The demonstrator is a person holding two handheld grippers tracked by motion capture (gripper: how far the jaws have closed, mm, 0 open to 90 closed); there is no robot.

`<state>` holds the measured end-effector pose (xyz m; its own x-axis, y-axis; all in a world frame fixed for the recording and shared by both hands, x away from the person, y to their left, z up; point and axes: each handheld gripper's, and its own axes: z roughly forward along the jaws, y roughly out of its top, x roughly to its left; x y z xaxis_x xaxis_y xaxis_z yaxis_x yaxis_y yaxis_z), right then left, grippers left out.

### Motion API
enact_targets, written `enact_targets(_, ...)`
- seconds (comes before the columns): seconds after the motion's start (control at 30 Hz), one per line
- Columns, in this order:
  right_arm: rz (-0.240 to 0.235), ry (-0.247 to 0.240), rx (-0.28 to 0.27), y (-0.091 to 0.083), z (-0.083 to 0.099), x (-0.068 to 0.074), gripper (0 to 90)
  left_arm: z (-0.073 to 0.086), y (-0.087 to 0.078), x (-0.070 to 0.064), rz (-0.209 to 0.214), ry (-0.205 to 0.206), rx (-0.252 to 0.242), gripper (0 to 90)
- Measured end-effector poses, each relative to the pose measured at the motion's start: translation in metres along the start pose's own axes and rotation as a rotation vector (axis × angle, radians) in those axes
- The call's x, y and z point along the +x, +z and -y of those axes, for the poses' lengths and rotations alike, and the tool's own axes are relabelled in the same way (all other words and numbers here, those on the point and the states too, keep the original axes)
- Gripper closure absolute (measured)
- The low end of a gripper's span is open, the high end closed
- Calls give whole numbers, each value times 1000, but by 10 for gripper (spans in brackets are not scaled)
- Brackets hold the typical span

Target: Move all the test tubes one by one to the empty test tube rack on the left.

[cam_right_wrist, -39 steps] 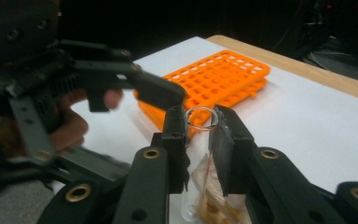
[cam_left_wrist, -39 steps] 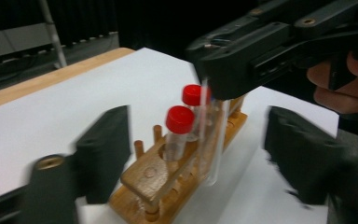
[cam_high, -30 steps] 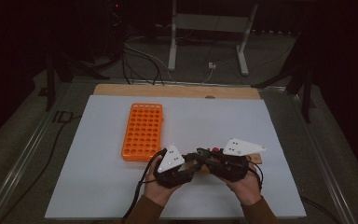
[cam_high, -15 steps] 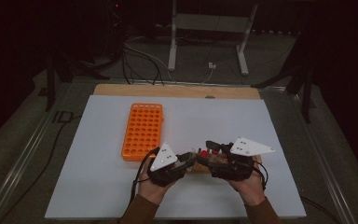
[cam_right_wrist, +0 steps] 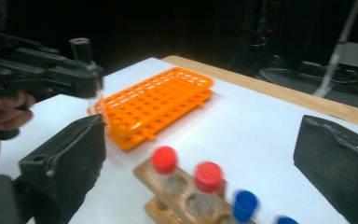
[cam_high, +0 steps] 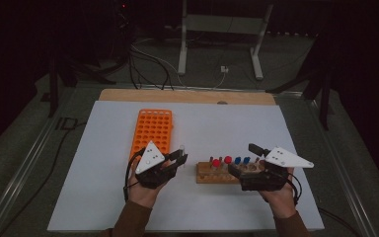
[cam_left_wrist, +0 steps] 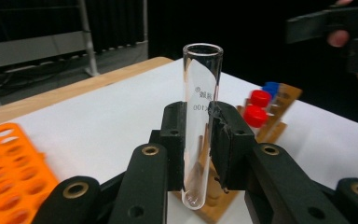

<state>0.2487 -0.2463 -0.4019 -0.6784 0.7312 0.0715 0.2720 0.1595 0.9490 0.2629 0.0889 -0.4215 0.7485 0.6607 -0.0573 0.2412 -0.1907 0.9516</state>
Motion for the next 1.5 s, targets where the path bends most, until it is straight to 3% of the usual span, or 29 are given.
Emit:
enact_targets(0.33,80,0,-10,-15,7,-17,0,2,1,24,-74,-12,-9,762)
enact_targets(0.67,114,31,-23,-25,9,-27,0,-2,14,50,-153,-29,-27,762)
enact_targets(1.07,115,43,-28,-27,10,-31,0,-3,42,82,-249,-32,-12,761)
enact_targets(1.5,107,44,-33,-26,10,-30,0,11,74,102,-338,-90,45,762)
